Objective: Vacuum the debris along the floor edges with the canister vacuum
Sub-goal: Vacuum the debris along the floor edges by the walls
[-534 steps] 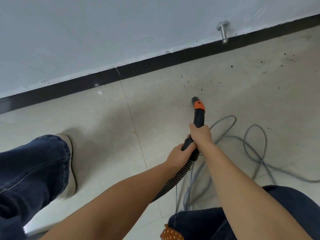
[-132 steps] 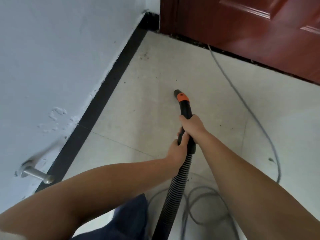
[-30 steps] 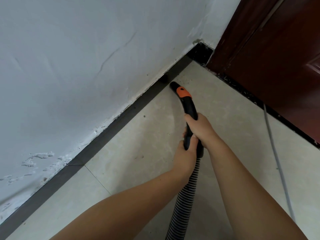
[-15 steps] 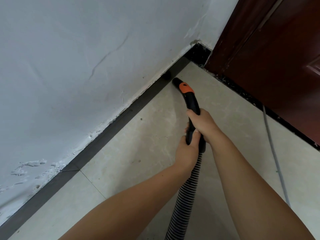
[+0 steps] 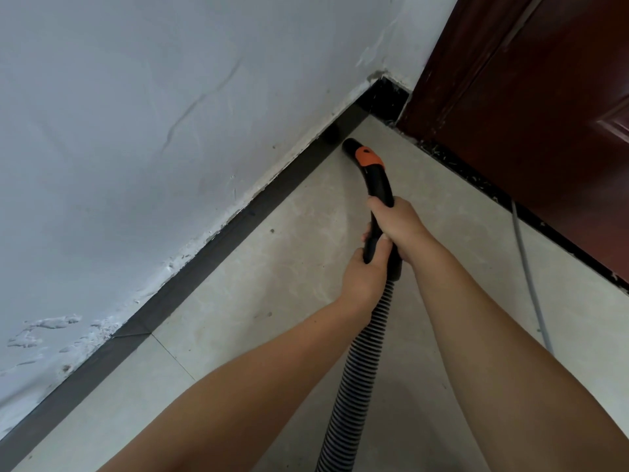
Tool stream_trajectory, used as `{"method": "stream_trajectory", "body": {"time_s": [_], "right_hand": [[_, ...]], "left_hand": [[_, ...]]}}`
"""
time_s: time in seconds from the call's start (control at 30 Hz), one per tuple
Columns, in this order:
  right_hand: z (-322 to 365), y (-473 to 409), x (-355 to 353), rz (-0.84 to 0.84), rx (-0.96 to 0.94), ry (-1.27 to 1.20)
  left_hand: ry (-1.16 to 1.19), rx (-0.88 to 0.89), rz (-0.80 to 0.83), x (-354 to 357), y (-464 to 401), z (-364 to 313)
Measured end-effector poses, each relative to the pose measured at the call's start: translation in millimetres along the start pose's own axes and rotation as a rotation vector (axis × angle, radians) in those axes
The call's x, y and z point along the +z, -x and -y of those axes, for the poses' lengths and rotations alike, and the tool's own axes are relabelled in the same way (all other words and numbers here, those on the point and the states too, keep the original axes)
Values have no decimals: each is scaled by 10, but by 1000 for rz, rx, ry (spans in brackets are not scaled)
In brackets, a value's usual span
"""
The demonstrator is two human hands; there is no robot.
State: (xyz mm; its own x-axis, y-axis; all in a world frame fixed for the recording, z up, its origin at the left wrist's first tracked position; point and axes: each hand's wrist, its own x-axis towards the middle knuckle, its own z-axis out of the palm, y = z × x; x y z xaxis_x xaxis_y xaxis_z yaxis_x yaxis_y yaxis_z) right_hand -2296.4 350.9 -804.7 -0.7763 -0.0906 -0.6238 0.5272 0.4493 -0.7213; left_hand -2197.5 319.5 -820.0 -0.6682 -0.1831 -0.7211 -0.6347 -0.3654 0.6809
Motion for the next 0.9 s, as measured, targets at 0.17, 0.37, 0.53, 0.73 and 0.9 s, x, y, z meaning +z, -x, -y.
{"method": "stream_trajectory", "body": {"time_s": [0.17,0.37,0.53,0.73,0.9], "right_hand": [[96,-126,-108,-63,16,-31],[290,-408,-276,-94,16,-58],[366,-500,-347,-52,1,17],[276,-188,-379,92,-36,257],[76,229,-259,262,-67,382]], "left_hand": [[-62,-24,42,60,-146,-208],[-94,-21,70,227,-375,-483],[-42,-24,52,326,-382,-554],[116,-31,-72,525,-11,-260],[207,-26,-208,547,371,129]]}}
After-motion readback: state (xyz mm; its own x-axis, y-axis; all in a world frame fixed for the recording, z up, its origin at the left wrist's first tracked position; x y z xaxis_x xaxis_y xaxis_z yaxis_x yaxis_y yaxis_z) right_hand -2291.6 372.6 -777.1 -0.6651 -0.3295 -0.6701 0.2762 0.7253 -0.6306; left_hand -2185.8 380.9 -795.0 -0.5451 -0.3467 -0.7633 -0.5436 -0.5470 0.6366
